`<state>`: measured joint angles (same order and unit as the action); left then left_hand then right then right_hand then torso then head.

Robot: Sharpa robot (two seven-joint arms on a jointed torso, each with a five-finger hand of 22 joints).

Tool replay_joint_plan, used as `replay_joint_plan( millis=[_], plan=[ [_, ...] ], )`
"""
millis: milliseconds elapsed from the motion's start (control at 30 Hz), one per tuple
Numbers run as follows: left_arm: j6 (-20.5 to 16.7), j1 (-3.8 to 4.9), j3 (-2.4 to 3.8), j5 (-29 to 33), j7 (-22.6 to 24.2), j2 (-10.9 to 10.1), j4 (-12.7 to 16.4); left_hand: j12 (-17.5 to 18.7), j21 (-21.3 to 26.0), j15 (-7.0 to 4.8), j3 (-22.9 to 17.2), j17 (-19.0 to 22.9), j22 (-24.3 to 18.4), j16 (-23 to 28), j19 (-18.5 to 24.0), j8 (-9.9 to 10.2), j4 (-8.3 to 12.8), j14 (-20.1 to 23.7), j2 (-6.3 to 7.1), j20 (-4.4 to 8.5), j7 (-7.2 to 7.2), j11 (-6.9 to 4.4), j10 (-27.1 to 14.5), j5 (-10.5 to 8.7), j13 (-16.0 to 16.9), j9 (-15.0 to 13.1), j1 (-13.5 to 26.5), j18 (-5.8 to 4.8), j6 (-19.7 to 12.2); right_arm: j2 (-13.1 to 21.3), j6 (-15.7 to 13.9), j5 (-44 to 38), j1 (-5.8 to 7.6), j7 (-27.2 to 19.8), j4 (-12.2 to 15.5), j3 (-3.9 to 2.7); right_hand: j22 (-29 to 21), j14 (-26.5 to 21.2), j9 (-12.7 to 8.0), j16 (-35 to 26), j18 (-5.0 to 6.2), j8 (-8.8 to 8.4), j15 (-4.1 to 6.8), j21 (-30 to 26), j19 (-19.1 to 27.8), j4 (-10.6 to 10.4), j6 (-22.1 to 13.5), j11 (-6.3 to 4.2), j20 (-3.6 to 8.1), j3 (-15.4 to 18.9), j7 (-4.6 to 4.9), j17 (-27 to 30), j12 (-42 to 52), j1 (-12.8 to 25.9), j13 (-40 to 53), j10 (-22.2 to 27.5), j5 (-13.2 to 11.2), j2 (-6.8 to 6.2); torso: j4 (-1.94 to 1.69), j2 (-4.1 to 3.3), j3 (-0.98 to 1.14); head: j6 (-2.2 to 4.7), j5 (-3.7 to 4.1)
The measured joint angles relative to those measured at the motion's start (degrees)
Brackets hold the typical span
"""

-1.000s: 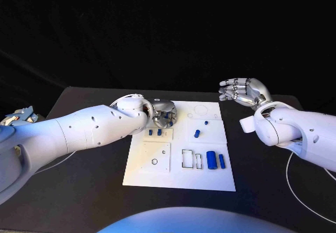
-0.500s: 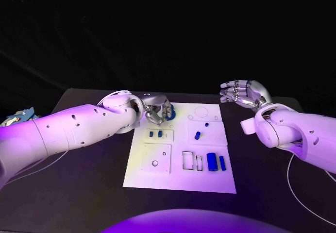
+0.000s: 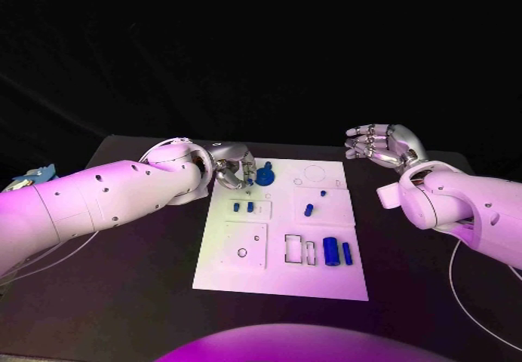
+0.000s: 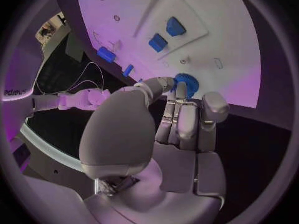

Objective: Assemble the parts on the task board

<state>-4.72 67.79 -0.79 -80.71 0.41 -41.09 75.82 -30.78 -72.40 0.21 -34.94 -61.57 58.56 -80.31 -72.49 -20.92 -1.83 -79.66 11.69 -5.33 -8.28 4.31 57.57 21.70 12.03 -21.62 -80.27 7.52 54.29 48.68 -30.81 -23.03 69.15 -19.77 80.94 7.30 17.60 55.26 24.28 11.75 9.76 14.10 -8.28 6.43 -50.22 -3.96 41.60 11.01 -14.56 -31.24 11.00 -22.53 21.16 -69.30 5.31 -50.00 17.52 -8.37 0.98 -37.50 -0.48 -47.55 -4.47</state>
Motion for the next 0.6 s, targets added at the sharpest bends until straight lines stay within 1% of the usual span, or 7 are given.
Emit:
replay_joint_plan(
  millis=[200,367,400,600],
  plan=[
    [0.6,-0.07,-0.09,0.4,-0.4,0.0,-0.9,0.0,0.0,0.00,0.2,0.0,0.0,0.0,0.0,0.0,-0.2,0.0,0.00,0.00,0.00,0.00,0.0,0.00,-0.1,0.0,0.0,0.00,0.0,-0.1,0.0,0.0,0.00,0.0,0.0,0.01,0.0,0.0,0.0,0.0,0.00,0.00,0.00,0.0,0.0,0.0,0.0,0.00,0.00,0.0,0.00,0.0,0.0,0.0,0.0,0.0,0.0,0.00,0.14,-0.03,0.04,-0.13,-0.14],
    [1.2,-0.33,-0.34,0.6,-0.7,0.3,-1.8,0.0,0.0,0.00,0.2,0.1,0.0,0.0,0.0,0.2,-0.2,0.0,0.00,0.00,0.00,0.00,0.0,0.00,-0.1,0.0,0.0,0.00,0.0,-0.2,0.0,0.1,-0.01,0.0,0.0,0.01,0.0,0.0,0.0,0.0,0.00,0.00,0.00,0.0,0.0,0.0,0.0,0.00,0.00,0.0,0.00,0.0,0.0,0.0,0.0,0.0,0.0,0.00,0.16,-0.03,0.05,-0.30,-0.12],
    [1.3,-0.38,-0.37,0.6,-0.7,0.3,-1.9,0.0,0.0,0.00,0.2,0.2,0.0,0.0,0.0,0.2,-0.1,0.0,0.23,0.00,0.00,0.00,0.0,0.00,0.0,0.0,0.2,0.00,0.0,-0.2,0.0,0.1,-0.01,0.0,0.0,0.01,0.0,0.0,0.0,0.0,0.00,0.00,0.00,0.0,0.0,0.0,0.0,0.00,0.00,0.0,0.00,0.0,0.0,0.0,0.0,0.0,0.0,0.00,0.16,-0.03,0.07,-0.31,-0.08],
    [2.1,-0.67,-0.56,0.6,-0.8,0.8,-2.7,0.0,0.0,0.00,0.2,0.4,0.0,0.0,0.0,0.2,-0.1,0.0,0.23,0.00,0.00,0.01,0.0,0.00,0.0,0.0,0.2,0.00,0.0,-0.2,0.0,0.1,-0.01,0.0,0.0,0.01,-0.1,0.0,0.0,0.0,0.00,0.00,0.00,0.0,0.0,0.0,0.0,0.00,0.00,0.0,0.00,0.1,0.0,0.0,-0.1,0.0,0.0,0.00,0.18,-0.02,0.08,-0.32,0.00]
  ],
)
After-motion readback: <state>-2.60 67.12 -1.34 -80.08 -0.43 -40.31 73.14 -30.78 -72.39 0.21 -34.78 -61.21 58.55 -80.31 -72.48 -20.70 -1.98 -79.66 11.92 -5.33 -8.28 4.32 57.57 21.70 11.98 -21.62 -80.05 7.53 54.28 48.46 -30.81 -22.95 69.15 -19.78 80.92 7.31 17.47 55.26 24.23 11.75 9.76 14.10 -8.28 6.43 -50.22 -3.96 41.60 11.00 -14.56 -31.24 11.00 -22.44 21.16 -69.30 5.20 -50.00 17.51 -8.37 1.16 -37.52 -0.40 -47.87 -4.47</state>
